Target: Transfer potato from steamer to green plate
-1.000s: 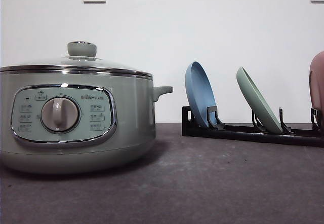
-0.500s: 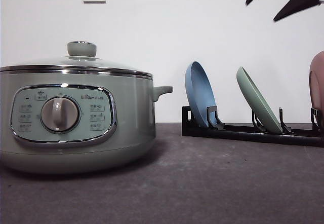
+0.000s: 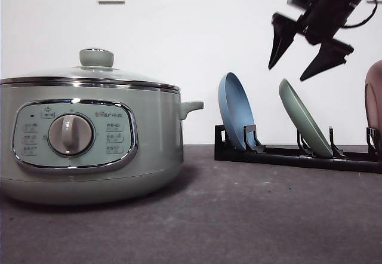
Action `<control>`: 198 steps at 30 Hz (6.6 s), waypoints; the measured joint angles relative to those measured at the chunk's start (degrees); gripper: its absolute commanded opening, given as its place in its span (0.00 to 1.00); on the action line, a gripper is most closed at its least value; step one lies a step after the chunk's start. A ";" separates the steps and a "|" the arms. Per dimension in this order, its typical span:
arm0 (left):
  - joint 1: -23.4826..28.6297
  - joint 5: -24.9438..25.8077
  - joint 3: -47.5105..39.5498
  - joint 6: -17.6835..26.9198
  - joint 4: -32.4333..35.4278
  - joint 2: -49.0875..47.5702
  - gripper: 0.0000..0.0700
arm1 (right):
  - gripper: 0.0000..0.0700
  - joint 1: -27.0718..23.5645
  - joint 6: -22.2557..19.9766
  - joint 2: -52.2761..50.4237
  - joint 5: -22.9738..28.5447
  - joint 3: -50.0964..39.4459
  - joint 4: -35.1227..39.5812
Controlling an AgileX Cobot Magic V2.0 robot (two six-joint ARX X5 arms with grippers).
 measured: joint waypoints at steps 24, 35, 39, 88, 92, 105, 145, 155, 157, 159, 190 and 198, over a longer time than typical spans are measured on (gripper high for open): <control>0.00 0.00 0.00 0.00 0.00 0.00 0.80 | 0.13 1.13 0.61 3.62 3.10 0.00 1.75; 0.00 0.00 0.00 0.00 0.00 0.00 0.80 | 0.01 1.13 1.86 3.64 2.89 0.00 1.64; 0.00 0.00 0.00 0.00 0.00 0.00 0.80 | 0.01 1.13 2.01 3.64 2.82 0.00 1.67; 0.00 0.00 0.00 0.00 0.02 -0.02 0.80 | 0.00 35.42 -12.66 -23.17 22.01 -10.08 -32.84; 0.00 0.00 0.00 0.00 0.02 -0.02 0.80 | 0.00 41.13 -12.24 -23.15 27.45 -16.90 -31.53; 0.00 0.00 0.00 0.00 0.02 0.00 0.80 | 0.00 51.94 -9.18 -23.05 33.02 -30.81 -24.01; 0.00 0.00 0.00 0.00 0.02 -0.02 0.80 | 0.48 53.93 -6.64 -12.48 28.55 -38.24 -15.43; 0.00 0.00 0.00 0.00 0.02 0.00 0.80 | 0.48 50.53 -7.96 -21.59 27.79 -27.19 -17.75; 0.00 0.00 0.00 0.00 0.02 -0.02 0.80 | 0.48 49.13 -8.23 -23.34 26.17 -24.73 -17.68; 0.00 0.00 0.00 0.00 0.02 0.00 0.80 | 0.48 47.49 -8.46 -24.73 23.79 -22.33 -17.56; 0.00 0.00 0.01 -0.37 0.55 0.09 0.80 | 0.48 32.16 -9.27 -28.86 -6.15 -13.70 -14.42; -1.06 -0.64 8.72 -1.73 -1.38 7.37 0.80 | 0.48 32.16 -9.27 -28.86 -6.16 -13.70 -14.71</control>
